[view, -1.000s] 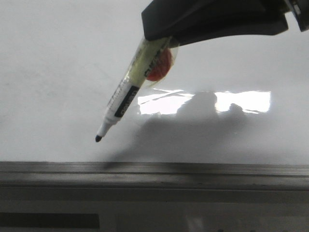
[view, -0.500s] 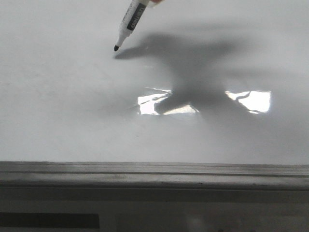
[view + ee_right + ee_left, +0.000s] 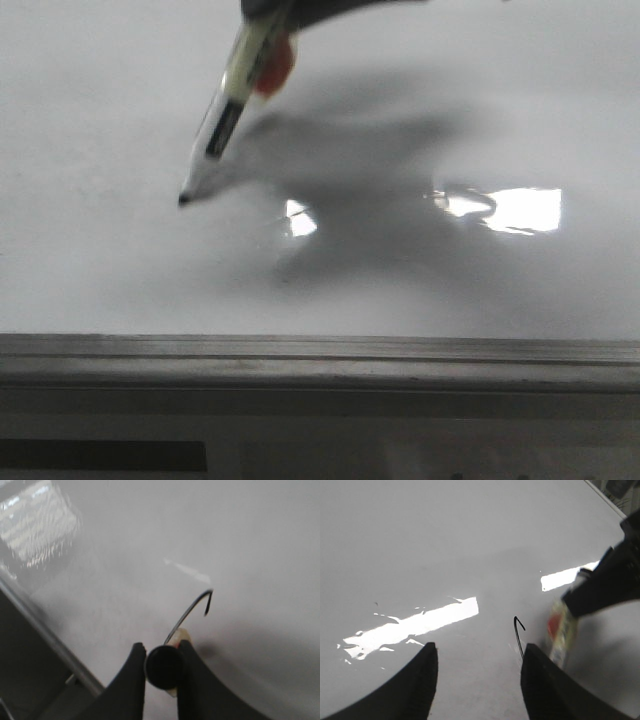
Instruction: Write number 6 on whiteboard
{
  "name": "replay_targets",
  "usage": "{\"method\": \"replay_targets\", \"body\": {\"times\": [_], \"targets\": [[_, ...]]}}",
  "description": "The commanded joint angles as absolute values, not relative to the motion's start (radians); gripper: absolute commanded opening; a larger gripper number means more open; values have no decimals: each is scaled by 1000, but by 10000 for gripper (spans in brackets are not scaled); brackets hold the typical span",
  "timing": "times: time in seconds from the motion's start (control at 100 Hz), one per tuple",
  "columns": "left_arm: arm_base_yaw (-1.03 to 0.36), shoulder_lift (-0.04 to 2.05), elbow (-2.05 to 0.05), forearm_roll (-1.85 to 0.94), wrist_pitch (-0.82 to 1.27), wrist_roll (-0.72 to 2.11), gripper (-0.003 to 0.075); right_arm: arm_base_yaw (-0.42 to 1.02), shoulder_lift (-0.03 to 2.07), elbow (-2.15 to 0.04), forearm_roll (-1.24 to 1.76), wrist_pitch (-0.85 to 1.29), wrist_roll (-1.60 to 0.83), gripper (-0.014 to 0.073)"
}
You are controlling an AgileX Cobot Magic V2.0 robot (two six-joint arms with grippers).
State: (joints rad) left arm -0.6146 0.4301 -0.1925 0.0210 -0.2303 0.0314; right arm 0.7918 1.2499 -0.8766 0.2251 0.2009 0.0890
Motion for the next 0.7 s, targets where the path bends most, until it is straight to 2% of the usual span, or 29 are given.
{"method": "replay_targets", "body": {"times": [0.0, 0.15, 0.41, 0.53, 0.69], "targets": [[-613, 432, -219, 21, -298, 29, 345, 779, 1223, -864, 177, 180, 61, -70], [-613, 432, -219, 21, -298, 29, 345, 731, 1173, -911, 158, 173, 61, -70], [-618, 436, -219, 68, -204, 29, 345, 814, 1210, -957, 157, 173, 59, -70], [-683, 475, -219, 125, -191, 29, 345, 852, 1176, -957, 157, 168, 59, -70], [-812, 593, -219, 132, -272, 29, 345, 903, 1181, -957, 155, 180, 59, -70]]}}
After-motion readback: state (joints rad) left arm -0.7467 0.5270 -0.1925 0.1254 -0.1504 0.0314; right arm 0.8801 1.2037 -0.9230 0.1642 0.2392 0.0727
